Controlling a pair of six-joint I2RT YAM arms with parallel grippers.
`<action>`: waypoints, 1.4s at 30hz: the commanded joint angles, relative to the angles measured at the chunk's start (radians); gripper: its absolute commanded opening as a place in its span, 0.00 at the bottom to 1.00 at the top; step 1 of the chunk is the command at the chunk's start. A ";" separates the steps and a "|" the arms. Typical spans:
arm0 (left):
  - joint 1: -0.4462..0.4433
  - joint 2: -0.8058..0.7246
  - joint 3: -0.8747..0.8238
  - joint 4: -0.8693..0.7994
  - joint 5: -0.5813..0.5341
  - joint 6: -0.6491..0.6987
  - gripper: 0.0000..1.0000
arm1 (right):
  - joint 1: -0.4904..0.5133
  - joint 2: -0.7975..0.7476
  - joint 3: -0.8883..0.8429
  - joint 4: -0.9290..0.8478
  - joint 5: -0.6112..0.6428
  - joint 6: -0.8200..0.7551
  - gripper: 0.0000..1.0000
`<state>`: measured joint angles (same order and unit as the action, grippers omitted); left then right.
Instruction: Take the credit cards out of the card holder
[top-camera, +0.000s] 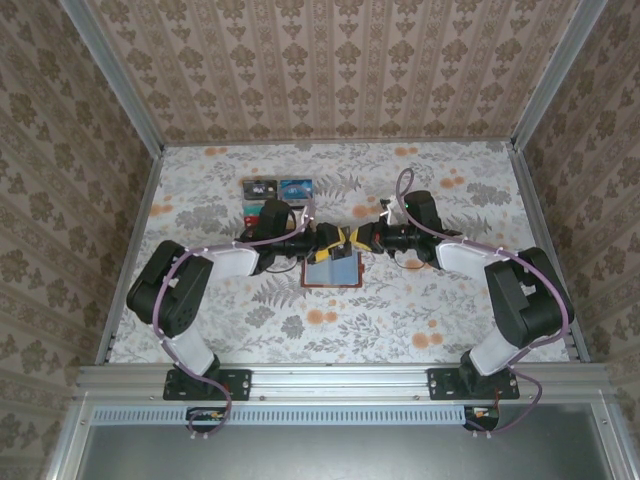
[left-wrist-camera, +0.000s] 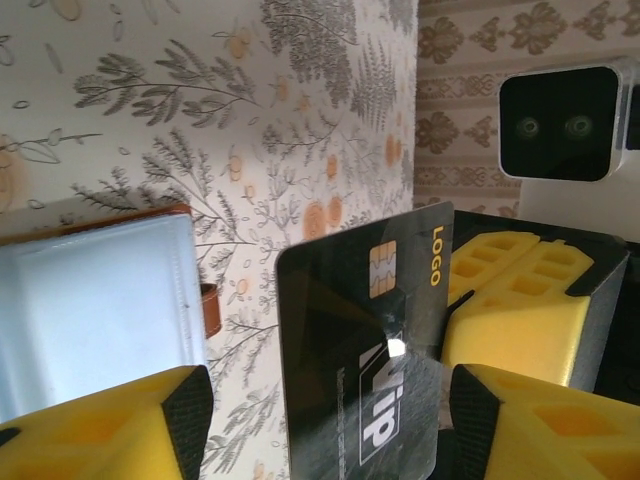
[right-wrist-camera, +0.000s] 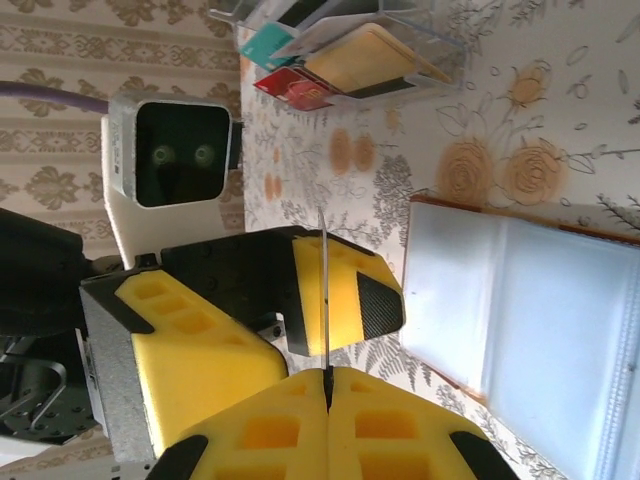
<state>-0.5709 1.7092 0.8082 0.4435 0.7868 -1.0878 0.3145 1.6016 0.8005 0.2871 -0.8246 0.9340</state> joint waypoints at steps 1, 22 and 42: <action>-0.004 -0.011 0.022 0.053 0.040 -0.013 0.58 | -0.008 -0.029 -0.012 0.035 -0.038 0.034 0.00; 0.036 -0.116 0.053 -0.219 -0.052 0.178 0.00 | -0.021 -0.035 0.002 -0.149 0.068 -0.092 0.49; 0.432 -0.427 0.226 -0.945 -0.379 0.795 0.00 | -0.022 -0.094 0.039 -0.315 0.240 -0.252 0.97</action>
<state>-0.1799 1.3159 1.0103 -0.3954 0.4782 -0.4358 0.2970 1.5230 0.8127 -0.0086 -0.6052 0.7132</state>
